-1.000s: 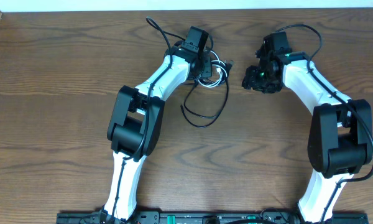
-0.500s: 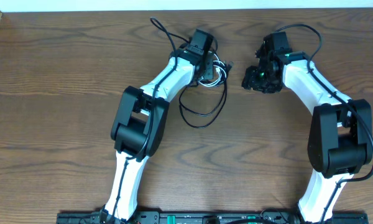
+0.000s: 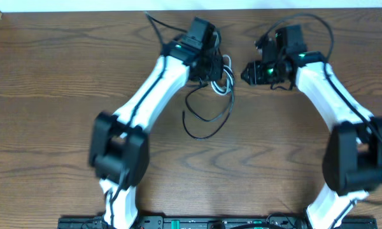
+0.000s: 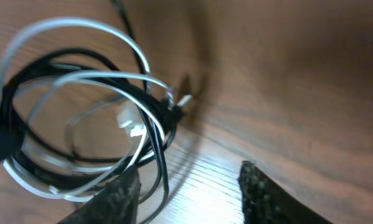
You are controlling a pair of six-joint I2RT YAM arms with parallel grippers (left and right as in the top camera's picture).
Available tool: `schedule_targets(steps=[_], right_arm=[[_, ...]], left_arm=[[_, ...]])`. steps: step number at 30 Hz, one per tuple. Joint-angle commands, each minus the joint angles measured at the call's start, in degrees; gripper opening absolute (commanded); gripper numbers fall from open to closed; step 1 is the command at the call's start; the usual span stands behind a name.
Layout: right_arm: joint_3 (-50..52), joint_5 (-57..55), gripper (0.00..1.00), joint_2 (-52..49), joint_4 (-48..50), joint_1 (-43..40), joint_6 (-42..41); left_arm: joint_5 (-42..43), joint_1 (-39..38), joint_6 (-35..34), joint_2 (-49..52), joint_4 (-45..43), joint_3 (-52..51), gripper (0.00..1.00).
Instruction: Untangle cables
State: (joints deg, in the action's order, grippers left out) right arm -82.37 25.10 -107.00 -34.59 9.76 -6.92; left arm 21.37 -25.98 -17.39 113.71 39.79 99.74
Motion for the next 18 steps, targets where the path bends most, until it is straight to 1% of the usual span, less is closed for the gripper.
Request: schedule_targets(steps=[1,5,6,8,12,16,18], right_arm=[[-0.46,4.02,0.51,7.43,1.05,0.13,2.32],[-0.46,7.08,0.52,9.97,1.66,0.33,2.32],[-0.46,9.31,0.52,10.01,2.08,0.52,2.32],[-0.44,10.23,0.52,9.81,2.05,0.94,2.32],[-0.44,9.07,0.51,8.9,2.03,2.08,2.01],[-0.39,3.69,0.5,7.87,1.29,2.47,-3.17],[-0.39,3.74,0.5,7.58,1.38,2.45,-3.04]], left_arm=[[6.82,0.37,4.15,-5.64,0.52,0.68,0.07],[8.57,0.37,4.26,-8.26,0.52,0.68,0.08],[10.21,0.46,4.24,-8.68,0.46,0.68,0.07],[12.61,0.7,4.24,-8.83,0.42,0.68,0.07],[15.78,2.36,2.49,-8.83,0.26,0.68,0.08],[16.28,3.91,1.01,-8.94,0.28,0.68,0.07],[19.3,4.59,1.01,-8.94,0.24,0.68,0.07]])
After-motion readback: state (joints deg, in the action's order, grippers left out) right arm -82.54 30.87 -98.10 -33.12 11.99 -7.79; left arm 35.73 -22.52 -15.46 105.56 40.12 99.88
